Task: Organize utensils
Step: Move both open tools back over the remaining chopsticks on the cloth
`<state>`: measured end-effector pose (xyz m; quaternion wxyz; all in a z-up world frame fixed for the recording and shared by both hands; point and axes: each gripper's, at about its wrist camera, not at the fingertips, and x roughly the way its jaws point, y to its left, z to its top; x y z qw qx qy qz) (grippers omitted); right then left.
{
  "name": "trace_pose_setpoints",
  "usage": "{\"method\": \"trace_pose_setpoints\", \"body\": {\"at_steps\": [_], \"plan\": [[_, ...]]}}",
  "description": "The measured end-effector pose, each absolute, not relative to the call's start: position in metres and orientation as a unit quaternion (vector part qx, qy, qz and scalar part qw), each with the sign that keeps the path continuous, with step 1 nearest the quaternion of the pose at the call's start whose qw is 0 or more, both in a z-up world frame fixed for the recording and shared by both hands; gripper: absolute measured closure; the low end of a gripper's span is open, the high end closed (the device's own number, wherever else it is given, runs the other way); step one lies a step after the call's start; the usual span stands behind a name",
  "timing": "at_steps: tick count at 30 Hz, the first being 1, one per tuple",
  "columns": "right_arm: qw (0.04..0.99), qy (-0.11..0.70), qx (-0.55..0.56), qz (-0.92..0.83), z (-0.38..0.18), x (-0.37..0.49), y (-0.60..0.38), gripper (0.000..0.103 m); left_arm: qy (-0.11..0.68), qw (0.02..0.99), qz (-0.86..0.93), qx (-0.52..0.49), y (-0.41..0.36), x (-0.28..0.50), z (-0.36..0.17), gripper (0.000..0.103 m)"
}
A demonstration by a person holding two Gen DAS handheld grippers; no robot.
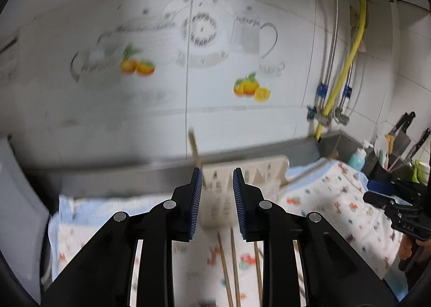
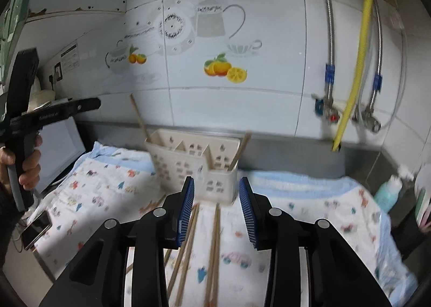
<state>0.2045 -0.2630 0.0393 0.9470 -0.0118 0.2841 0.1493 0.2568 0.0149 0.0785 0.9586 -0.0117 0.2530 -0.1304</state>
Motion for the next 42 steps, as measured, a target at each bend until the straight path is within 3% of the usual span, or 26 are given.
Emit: {"method": "trace_pose_setpoints", "body": {"at_steps": [23, 34, 42], "plan": [[0.915, 0.369, 0.059, 0.151, -0.078, 0.106, -0.236, 0.071, 0.372, 0.922, -0.099, -0.052, 0.036, 0.161, -0.080, 0.079], [0.904, 0.396, 0.076, 0.141, -0.113, 0.099, -0.189, 0.082, 0.378, 0.915, -0.114, -0.079, 0.049, 0.155, -0.090, 0.079], [0.902, 0.414, 0.066, 0.102, -0.133, 0.106, -0.166, 0.084, 0.379, 0.911, -0.136, -0.095, 0.057, 0.155, -0.095, 0.079]]}}
